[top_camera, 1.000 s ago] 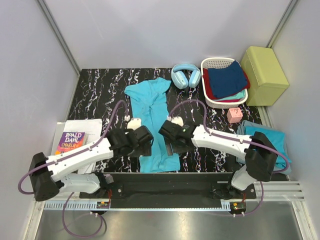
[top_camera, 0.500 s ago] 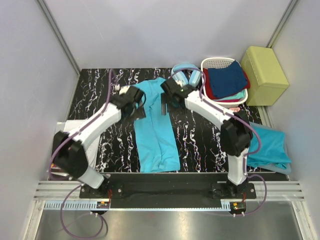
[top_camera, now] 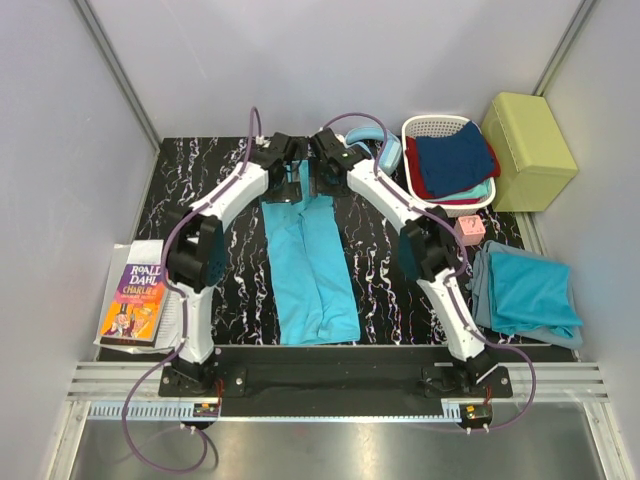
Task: Fold and stack the t-shirts
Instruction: Rotate the tshirt 90 degrees
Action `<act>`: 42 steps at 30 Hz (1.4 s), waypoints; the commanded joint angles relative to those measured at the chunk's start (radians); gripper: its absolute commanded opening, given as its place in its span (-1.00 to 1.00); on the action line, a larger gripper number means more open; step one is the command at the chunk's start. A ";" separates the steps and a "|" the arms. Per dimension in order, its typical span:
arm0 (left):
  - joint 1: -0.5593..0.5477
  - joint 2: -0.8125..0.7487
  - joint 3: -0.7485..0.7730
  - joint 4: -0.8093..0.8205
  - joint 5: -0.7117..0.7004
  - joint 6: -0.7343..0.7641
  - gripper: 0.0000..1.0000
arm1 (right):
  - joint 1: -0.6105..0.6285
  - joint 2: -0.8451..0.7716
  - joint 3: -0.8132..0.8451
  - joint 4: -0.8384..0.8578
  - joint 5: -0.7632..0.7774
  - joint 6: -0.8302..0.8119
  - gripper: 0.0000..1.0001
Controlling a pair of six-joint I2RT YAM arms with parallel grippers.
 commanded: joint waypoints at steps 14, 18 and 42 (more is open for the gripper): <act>0.116 0.189 0.177 0.039 0.166 0.041 0.59 | -0.019 0.218 0.230 -0.036 -0.108 -0.017 -0.42; 0.116 0.229 0.229 0.039 0.178 0.054 0.53 | -0.034 0.239 0.228 -0.036 -0.125 -0.013 -0.50; 0.131 0.551 0.614 -0.036 0.290 0.045 -0.33 | -0.119 0.391 0.352 -0.031 -0.257 0.029 -1.00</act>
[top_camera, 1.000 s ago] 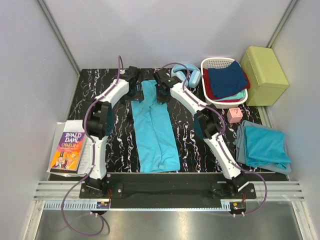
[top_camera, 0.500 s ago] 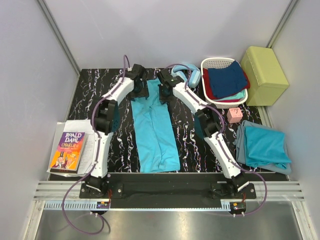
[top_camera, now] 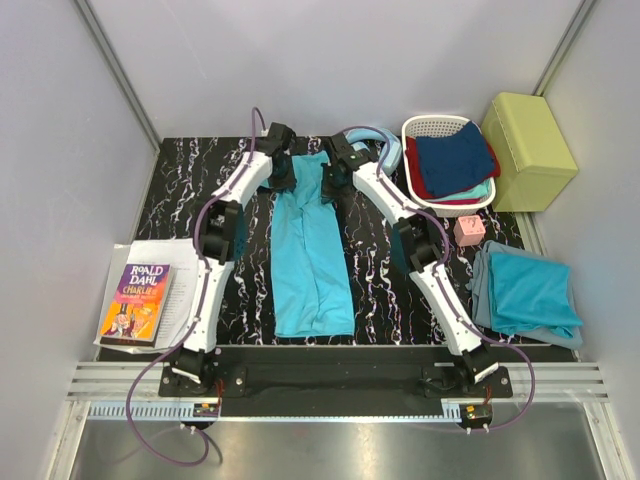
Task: Fold and stack the t-shirts
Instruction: Rotate the tshirt 90 degrees
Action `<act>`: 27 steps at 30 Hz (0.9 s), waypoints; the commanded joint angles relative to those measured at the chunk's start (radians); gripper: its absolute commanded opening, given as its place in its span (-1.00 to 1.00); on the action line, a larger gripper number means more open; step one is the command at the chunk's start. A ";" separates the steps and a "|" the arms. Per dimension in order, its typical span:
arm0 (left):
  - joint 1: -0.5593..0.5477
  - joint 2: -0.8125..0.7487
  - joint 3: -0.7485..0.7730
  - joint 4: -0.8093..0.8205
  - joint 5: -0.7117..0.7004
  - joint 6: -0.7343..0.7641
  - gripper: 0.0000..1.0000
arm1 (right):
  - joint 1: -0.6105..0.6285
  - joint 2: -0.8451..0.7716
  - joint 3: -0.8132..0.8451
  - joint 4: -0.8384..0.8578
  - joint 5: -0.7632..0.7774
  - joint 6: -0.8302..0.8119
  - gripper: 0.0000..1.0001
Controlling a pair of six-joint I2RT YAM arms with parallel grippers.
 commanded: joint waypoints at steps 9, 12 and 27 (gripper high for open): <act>0.061 0.089 0.133 0.027 0.097 -0.016 -0.20 | -0.056 0.076 0.079 0.032 -0.029 0.010 -1.00; 0.073 0.097 0.138 0.046 0.119 -0.019 -0.17 | -0.068 0.085 0.096 0.038 -0.035 0.013 -1.00; -0.017 -0.317 -0.089 0.083 -0.062 -0.023 0.98 | 0.001 -0.181 0.010 -0.011 0.054 0.005 0.67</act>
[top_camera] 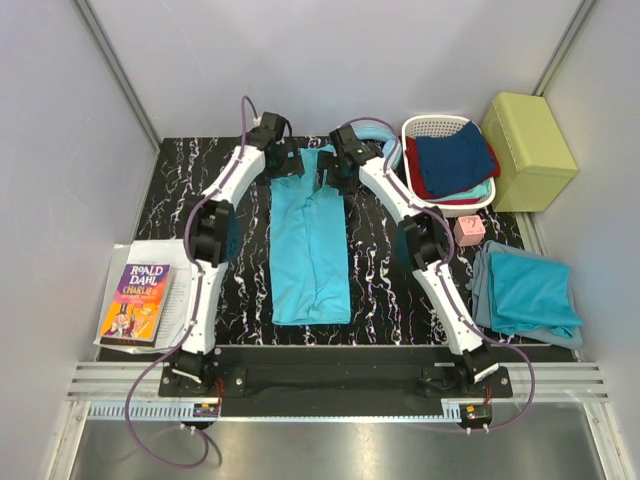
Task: Fold and stack the t-shirts
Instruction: Rotate the tshirt 90 degrees, then grab the bottom of the folded rectangular tshirt with both arms
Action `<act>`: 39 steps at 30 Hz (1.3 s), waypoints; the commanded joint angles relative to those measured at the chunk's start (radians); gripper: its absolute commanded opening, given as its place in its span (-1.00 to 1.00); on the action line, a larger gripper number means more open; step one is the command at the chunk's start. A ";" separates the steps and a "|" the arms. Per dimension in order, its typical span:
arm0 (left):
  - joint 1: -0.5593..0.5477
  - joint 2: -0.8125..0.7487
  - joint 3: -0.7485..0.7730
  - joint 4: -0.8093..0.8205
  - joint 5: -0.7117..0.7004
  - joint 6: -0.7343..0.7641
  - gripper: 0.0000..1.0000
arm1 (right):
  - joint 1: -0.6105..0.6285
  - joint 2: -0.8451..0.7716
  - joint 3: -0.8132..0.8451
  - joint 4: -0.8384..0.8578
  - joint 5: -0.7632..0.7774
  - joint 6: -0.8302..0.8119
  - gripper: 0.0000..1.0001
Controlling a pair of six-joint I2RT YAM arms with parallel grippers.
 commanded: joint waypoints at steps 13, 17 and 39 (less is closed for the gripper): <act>-0.318 -0.979 -1.076 0.224 -0.238 -0.097 0.98 | 0.168 -0.850 -0.875 0.084 0.167 -0.002 0.89; -0.375 -1.136 -1.292 0.203 -0.244 -0.148 0.86 | 0.184 -0.999 -1.194 0.129 0.175 0.021 0.84; -0.574 -1.320 -1.648 0.127 -0.214 -0.304 0.50 | 0.402 -1.220 -1.716 0.215 0.175 0.182 0.47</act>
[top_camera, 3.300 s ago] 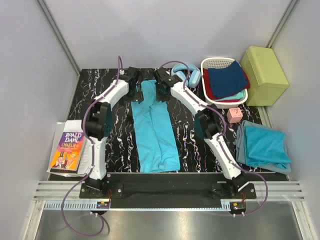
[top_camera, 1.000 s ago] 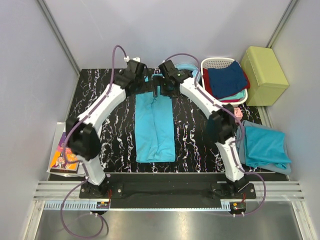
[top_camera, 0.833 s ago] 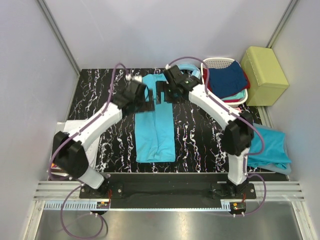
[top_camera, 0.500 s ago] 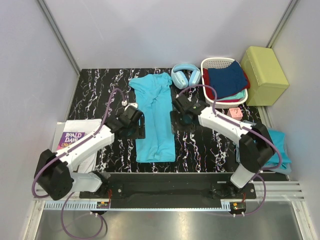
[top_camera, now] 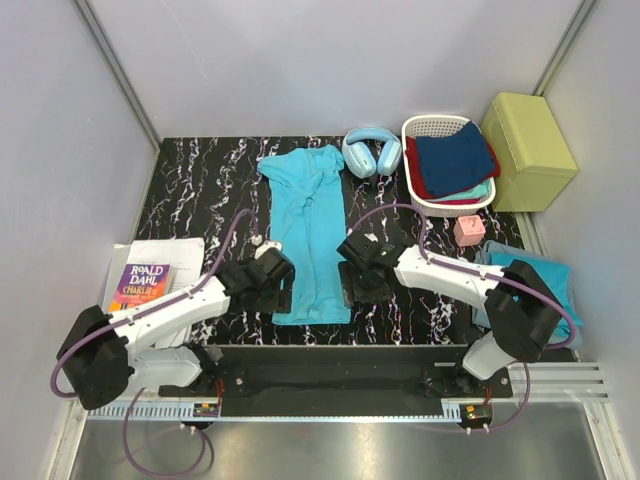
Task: Fold and stack the t-shirts
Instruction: Grab the bottom of the folded rectangular tshirt with both arms
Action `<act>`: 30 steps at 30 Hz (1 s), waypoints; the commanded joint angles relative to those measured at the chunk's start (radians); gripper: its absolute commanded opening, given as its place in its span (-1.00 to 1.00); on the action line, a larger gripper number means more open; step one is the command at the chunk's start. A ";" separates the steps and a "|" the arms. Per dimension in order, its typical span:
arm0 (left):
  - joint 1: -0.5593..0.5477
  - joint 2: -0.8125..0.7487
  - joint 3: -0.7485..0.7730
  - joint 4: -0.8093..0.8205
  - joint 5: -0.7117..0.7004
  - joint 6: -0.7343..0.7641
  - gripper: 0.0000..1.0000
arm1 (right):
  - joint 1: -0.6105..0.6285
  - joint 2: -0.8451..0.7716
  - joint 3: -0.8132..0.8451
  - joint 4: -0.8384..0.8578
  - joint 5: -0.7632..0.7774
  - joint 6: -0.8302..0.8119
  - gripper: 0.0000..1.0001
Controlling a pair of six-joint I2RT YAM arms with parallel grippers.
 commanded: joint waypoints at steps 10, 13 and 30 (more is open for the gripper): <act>-0.039 0.101 -0.081 0.167 0.039 -0.102 0.50 | 0.008 0.077 0.031 0.110 0.024 0.015 0.48; -0.039 0.115 -0.075 0.177 0.039 -0.093 0.50 | 0.008 0.101 0.047 0.112 0.019 0.013 0.47; -0.077 0.120 -0.144 0.178 0.094 -0.111 0.41 | 0.040 0.088 -0.048 0.126 -0.044 0.072 0.45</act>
